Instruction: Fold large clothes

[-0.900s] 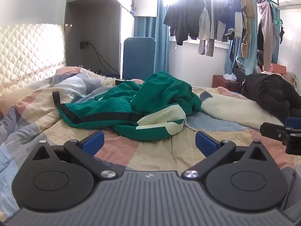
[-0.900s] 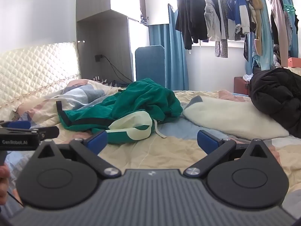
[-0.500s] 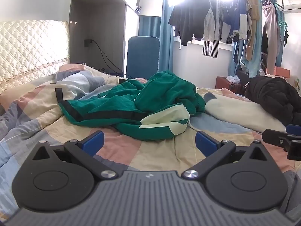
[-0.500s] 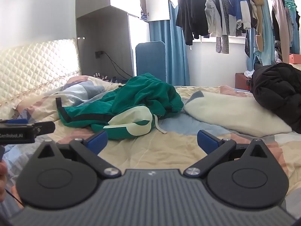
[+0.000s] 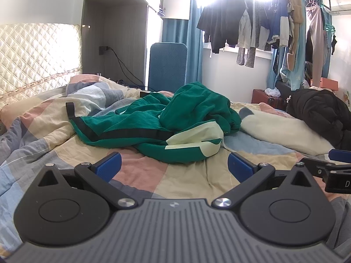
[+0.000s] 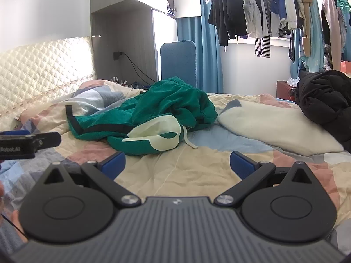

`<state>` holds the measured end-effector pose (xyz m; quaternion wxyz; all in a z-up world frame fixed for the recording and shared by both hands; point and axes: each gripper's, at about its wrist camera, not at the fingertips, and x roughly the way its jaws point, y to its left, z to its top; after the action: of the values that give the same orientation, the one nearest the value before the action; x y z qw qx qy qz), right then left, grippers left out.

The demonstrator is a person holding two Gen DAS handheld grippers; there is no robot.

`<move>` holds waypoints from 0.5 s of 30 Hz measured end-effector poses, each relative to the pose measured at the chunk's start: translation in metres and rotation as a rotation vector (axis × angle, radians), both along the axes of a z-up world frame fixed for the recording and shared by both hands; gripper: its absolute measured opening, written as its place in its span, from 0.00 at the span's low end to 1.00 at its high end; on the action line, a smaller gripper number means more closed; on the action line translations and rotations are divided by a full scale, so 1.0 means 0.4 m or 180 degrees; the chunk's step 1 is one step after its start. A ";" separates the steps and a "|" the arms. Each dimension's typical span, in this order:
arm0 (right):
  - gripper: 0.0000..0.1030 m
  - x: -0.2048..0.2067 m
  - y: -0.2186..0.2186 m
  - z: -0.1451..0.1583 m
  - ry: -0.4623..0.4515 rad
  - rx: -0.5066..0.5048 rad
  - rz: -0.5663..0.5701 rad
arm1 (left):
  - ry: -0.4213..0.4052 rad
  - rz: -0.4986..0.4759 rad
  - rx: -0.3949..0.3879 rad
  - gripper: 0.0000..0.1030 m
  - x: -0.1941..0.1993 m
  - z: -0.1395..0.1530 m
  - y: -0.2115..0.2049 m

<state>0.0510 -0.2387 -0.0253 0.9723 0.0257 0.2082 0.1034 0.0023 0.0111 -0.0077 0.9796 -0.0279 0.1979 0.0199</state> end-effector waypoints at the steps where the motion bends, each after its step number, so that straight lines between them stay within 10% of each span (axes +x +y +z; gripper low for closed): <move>1: 1.00 0.002 0.002 -0.001 0.0009 -0.0004 0.0001 | 0.0007 -0.0001 -0.0011 1.00 0.002 -0.002 0.003; 15: 1.00 0.009 0.011 -0.006 0.0053 -0.0016 0.0024 | 0.0018 0.0006 -0.0015 1.00 0.006 -0.005 0.005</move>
<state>0.0547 -0.2343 -0.0277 0.9701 0.0233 0.2168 0.1064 0.0048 0.0131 -0.0095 0.9790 -0.0302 0.2006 0.0205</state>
